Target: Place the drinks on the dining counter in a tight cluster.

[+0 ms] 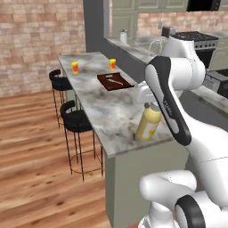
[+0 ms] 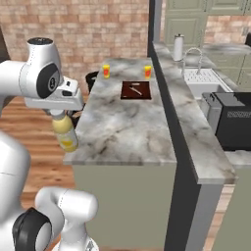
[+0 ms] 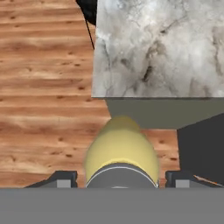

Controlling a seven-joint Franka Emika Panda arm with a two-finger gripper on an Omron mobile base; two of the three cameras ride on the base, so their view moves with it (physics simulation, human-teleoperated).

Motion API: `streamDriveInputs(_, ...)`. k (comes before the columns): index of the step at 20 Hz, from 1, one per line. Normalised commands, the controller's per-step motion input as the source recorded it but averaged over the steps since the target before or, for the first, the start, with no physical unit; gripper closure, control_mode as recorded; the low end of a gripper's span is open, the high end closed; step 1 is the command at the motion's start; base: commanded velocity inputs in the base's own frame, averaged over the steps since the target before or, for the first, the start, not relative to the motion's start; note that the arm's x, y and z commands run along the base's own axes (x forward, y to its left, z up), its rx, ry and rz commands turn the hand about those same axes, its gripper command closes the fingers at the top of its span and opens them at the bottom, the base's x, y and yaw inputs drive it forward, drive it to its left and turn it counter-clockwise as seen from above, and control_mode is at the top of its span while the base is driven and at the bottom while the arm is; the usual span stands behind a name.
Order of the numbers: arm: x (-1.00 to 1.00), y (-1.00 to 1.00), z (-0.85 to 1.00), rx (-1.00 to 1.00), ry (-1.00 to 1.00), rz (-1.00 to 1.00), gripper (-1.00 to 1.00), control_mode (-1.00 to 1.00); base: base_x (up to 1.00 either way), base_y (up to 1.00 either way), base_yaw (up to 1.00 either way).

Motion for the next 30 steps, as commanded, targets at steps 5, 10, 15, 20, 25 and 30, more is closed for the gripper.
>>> streamDriveInputs(5, 0.00, 0.00, 0.00, 0.00, 0.00, 0.00, 1.00, 1.00, 0.59, -0.28, 0.16)
streamDriveInputs(10, 0.00, 0.00, 0.00, 0.00, 0.00, 0.00, 1.00, 1.00, 0.07, -0.01, 0.01)
streamDriveInputs(15, 0.00, 0.00, 0.00, 0.00, 0.00, 0.00, 1.00, 1.00, 0.00, 0.00, 0.00)
streamDriveInputs(20, 0.00, 0.00, 0.00, 0.00, 0.00, 0.00, 1.00, 1.00, 0.00, 0.00, 0.00)
streamDriveInputs(25, 0.05, 0.00, 0.00, 0.00, 0.01, 0.00, 1.00, -1.00, 0.00, 0.00, 0.00)
streamDriveInputs(30, 0.54, 0.01, 0.00, -0.02, 0.17, 0.02, 1.00, -1.00, 0.00, 0.00, 0.00)
